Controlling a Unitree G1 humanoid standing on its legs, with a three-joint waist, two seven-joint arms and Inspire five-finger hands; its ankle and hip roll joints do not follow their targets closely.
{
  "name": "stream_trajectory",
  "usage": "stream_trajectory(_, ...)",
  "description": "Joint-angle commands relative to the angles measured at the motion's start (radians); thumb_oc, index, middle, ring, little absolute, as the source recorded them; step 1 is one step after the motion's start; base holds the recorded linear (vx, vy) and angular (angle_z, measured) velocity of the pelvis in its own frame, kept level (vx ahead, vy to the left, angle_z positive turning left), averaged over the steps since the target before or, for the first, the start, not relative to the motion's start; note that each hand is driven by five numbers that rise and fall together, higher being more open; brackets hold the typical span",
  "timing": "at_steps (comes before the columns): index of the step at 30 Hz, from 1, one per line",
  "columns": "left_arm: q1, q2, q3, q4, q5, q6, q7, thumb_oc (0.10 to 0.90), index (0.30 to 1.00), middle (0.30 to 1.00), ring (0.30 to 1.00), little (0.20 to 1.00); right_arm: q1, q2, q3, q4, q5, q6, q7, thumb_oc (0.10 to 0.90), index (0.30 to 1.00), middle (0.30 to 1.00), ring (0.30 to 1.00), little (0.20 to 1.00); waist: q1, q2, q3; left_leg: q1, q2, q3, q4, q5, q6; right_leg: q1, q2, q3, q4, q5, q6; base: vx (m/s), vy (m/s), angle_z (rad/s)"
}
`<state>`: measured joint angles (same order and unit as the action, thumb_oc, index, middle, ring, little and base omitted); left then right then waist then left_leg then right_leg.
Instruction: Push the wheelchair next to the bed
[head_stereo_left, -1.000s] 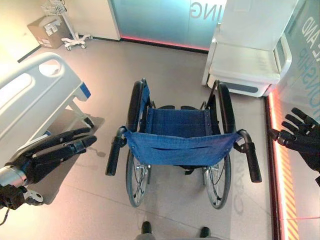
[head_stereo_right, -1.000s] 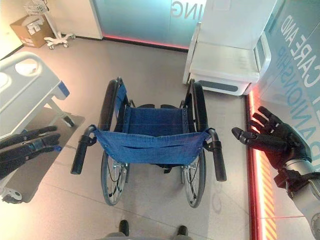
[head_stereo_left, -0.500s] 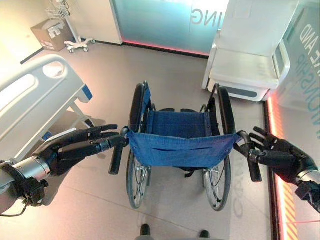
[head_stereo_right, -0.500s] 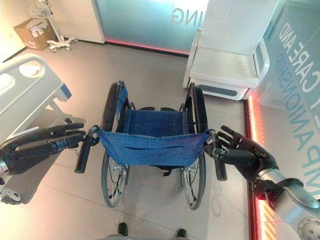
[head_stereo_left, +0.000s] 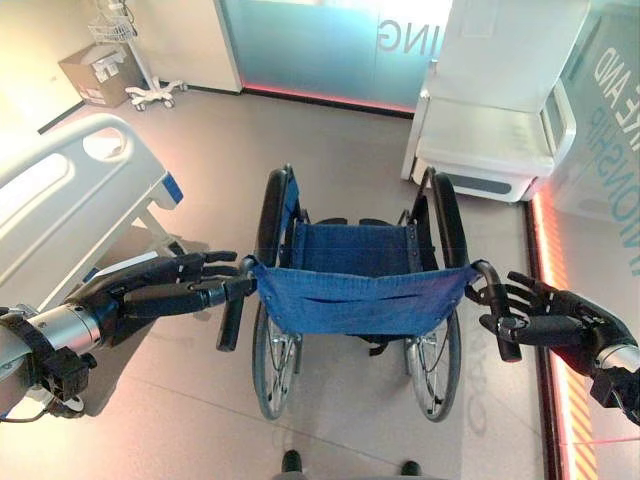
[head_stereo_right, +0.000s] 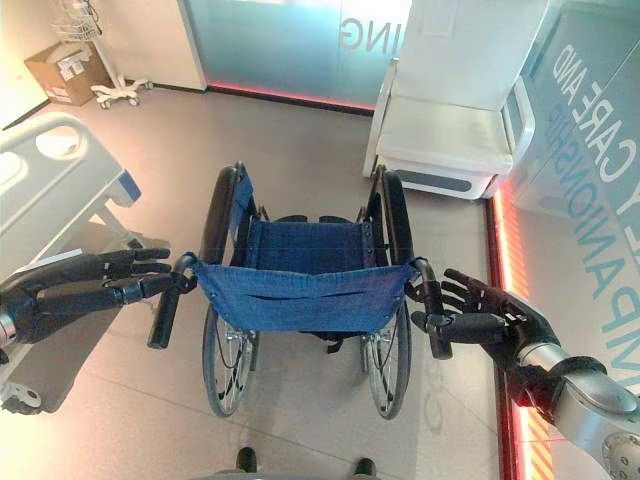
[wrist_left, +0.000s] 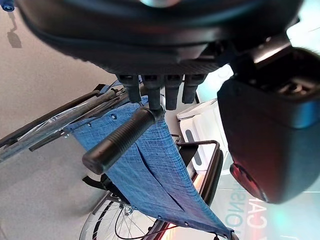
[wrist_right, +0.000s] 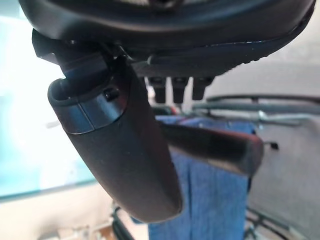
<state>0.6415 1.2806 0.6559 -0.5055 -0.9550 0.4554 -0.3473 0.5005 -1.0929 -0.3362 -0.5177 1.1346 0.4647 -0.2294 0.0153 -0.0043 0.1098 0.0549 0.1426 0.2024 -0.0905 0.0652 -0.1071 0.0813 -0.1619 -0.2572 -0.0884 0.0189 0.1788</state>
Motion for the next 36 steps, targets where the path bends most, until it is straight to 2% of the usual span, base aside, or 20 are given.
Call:
stream_trajectory(1, 0.016, 0.069, 0.021, 0.035, -0.024, 0.012, -0.003, 0.800, 0.900, 0.900, 0.900, 0.900, -0.132, -0.096, -0.026, 0.015, -0.049, -0.043, -0.066, 0.800, 0.900, 0.900, 0.900, 0.900, -0.023, 0.025, 0.003, 0.008, -0.005, 0.076, 0.003, -0.007, 0.001, -0.012, 0.010, -0.037, 0.001, 0.030, -0.015, 0.00, 0.000, 0.00)
stream_trajectory(6, 0.005, 0.073, 0.014, 0.033, -0.035, 0.011, 0.005, 0.800, 0.900, 0.900, 0.900, 0.900, -0.151, -0.112, -0.011, 0.020, -0.044, -0.020, -0.055, 0.800, 0.900, 0.900, 0.900, 0.900, -0.018, 0.027, 0.010, 0.001, -0.006, 0.067, 0.003, -0.006, 0.001, -0.016, 0.009, -0.037, 0.001, 0.029, -0.015, 0.00, 0.000, 0.00)
stream_trajectory(8, -0.015, 0.076, -0.012, 0.039, -0.035, -0.002, 0.004, 0.800, 0.900, 0.900, 0.900, 0.900, -0.192, -0.122, 0.034, 0.043, -0.047, -0.018, -0.061, 0.800, 0.900, 0.900, 0.900, 0.900, -0.010, 0.027, 0.013, 0.001, -0.008, 0.059, 0.003, -0.006, 0.002, -0.014, 0.007, -0.040, 0.001, 0.030, -0.015, 0.02, 0.006, 0.01)
stream_trajectory(15, -0.047, 0.075, -0.057, 0.053, -0.028, -0.016, 0.001, 0.800, 0.900, 0.900, 0.900, 0.900, -0.241, -0.122, 0.109, 0.130, 0.016, 0.074, -0.076, 0.800, 0.900, 0.900, 0.900, 0.900, 0.003, 0.024, 0.011, 0.000, -0.010, 0.050, 0.003, -0.006, 0.000, -0.008, 0.004, -0.050, 0.001, 0.029, -0.014, 0.02, 0.008, 0.01)
stream_trajectory(20, -0.042, 0.072, -0.058, 0.044, -0.030, -0.019, 0.008, 0.800, 0.900, 0.900, 0.900, 0.900, -0.260, -0.107, 0.148, 0.155, 0.032, 0.088, -0.054, 0.800, 0.900, 0.900, 0.900, 0.900, 0.010, 0.024, 0.016, -0.004, -0.011, 0.044, 0.003, -0.006, 0.002, -0.008, 0.004, -0.055, 0.001, 0.028, -0.016, 0.01, 0.003, 0.00)
stream_trajectory(24, -0.092, 0.076, -0.112, 0.059, -0.023, -0.021, 0.002, 0.800, 0.900, 0.900, 0.900, 0.900, -0.332, -0.103, 0.215, 0.198, 0.043, 0.096, -0.050, 0.800, 0.900, 0.900, 0.900, 0.900, 0.021, 0.023, 0.020, -0.008, -0.017, 0.031, 0.003, -0.007, 0.002, -0.007, 0.002, -0.057, 0.001, 0.029, -0.016, 0.01, 0.000, 0.00)
stream_trajectory(25, -0.103, 0.076, -0.124, 0.060, -0.022, -0.021, 0.005, 0.800, 0.900, 0.900, 0.900, 0.900, -0.343, -0.104, 0.225, 0.204, 0.038, 0.099, -0.054, 0.740, 0.811, 0.811, 0.811, 0.811, 0.022, 0.023, 0.021, -0.009, -0.018, 0.029, 0.003, -0.007, 0.002, -0.008, 0.002, -0.057, 0.001, 0.029, -0.016, 0.00, 0.000, 0.00)
stream_trajectory(26, -0.114, 0.078, -0.132, 0.063, -0.023, -0.018, 0.008, 0.800, 0.900, 0.900, 0.900, 0.900, -0.355, -0.104, 0.236, 0.212, 0.028, 0.101, -0.055, 0.507, 0.460, 0.460, 0.460, 0.460, 0.024, 0.024, 0.023, -0.010, -0.017, 0.028, 0.003, -0.006, 0.002, -0.008, 0.002, -0.057, 0.001, 0.029, -0.016, 0.00, 0.000, 0.00)
stream_trajectory(27, -0.116, 0.079, -0.134, 0.064, -0.023, -0.018, 0.009, 0.800, 0.900, 0.900, 0.900, 0.900, -0.357, -0.105, 0.238, 0.214, 0.026, 0.101, -0.054, 0.400, 0.300, 0.300, 0.300, 0.300, 0.024, 0.025, 0.023, -0.010, -0.017, 0.028, 0.003, -0.005, 0.002, -0.008, 0.002, -0.057, 0.001, 0.029, -0.016, 0.00, 0.000, 0.00)
stream_trajectory(31, -0.129, 0.083, -0.144, 0.076, -0.014, -0.008, 0.021, 0.800, 0.900, 0.900, 0.900, 0.900, -0.379, -0.101, 0.261, 0.238, 0.006, 0.091, -0.056, 0.400, 0.300, 0.300, 0.300, 0.300, 0.030, 0.027, 0.028, -0.013, -0.017, 0.024, 0.003, -0.004, 0.002, -0.008, 0.002, -0.061, 0.001, 0.029, -0.017, 0.00, 0.004, 0.05)
stream_trajectory(33, -0.120, 0.083, -0.129, 0.089, 0.022, 0.036, 0.032, 0.800, 0.900, 0.900, 0.900, 0.900, -0.381, -0.095, 0.259, 0.252, -0.007, 0.091, -0.053, 0.400, 0.300, 0.300, 0.300, 0.300, 0.033, 0.027, 0.027, -0.013, -0.016, 0.023, 0.003, -0.005, 0.002, -0.006, 0.002, -0.065, 0.001, 0.028, -0.016, 0.02, -0.003, 0.06)
stream_trajectory(34, -0.106, 0.087, -0.113, 0.105, 0.088, 0.070, 0.042, 0.800, 0.900, 0.900, 0.900, 0.900, -0.384, -0.096, 0.255, 0.260, -0.008, 0.095, -0.050, 0.400, 0.300, 0.300, 0.300, 0.300, 0.035, 0.027, 0.027, -0.012, -0.018, 0.020, 0.003, -0.004, 0.002, -0.005, 0.003, -0.065, 0.001, 0.028, -0.016, 0.02, -0.003, 0.04)
stream_trajectory(36, -0.086, 0.093, -0.084, 0.135, 0.104, 0.093, 0.034, 0.800, 0.900, 0.900, 0.900, 0.900, -0.382, -0.107, 0.243, 0.262, 0.000, 0.102, -0.045, 0.400, 0.300, 0.300, 0.300, 0.300, 0.035, 0.025, 0.027, -0.013, -0.019, 0.019, 0.003, -0.004, 0.001, -0.004, 0.003, -0.068, 0.001, 0.028, -0.016, 0.00, 0.000, 0.00)
